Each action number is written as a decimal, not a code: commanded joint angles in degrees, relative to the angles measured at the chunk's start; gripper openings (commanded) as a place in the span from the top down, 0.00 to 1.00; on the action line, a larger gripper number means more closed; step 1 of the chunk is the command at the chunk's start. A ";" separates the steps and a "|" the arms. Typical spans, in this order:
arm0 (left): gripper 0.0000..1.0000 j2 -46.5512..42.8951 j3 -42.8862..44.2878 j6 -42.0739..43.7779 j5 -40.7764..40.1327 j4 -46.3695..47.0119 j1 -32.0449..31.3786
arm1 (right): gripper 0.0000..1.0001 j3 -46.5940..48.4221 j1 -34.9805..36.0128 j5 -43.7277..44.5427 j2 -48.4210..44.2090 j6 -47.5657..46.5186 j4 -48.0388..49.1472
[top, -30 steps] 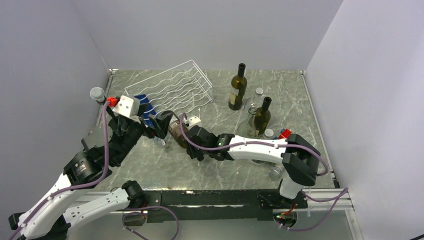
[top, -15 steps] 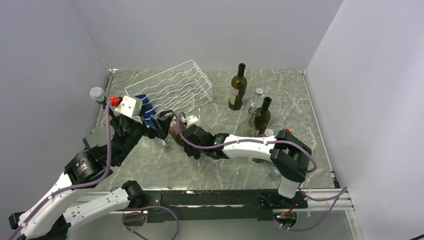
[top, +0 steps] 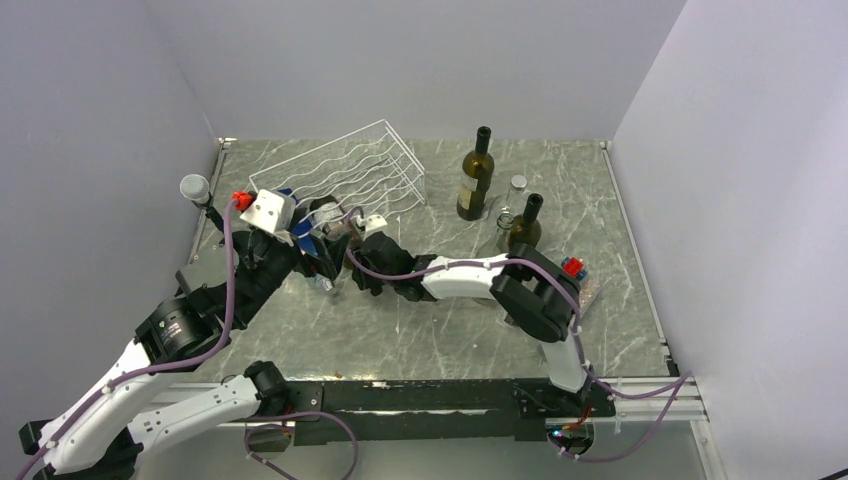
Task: Put the wine bottle on the wine rack
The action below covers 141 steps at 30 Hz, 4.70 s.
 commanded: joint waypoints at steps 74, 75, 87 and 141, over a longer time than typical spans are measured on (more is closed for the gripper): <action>0.01 -3.57 9.20 1.70 2.21 -1.17 -0.20 | 0.01 31.29 -8.43 30.85 -12.04 -9.29 -30.23; 0.01 -3.22 9.03 1.36 2.06 -1.12 -0.18 | 0.02 31.70 -9.23 30.94 -12.98 -9.15 -31.71; 0.01 0.74 8.96 0.17 3.28 -3.01 -0.22 | 0.08 35.26 -18.55 37.98 -14.65 -10.00 -40.01; 0.01 -1.32 -1.56 -2.07 -4.91 1.33 -0.22 | 1.00 37.29 -13.53 19.94 -21.78 -15.07 -41.22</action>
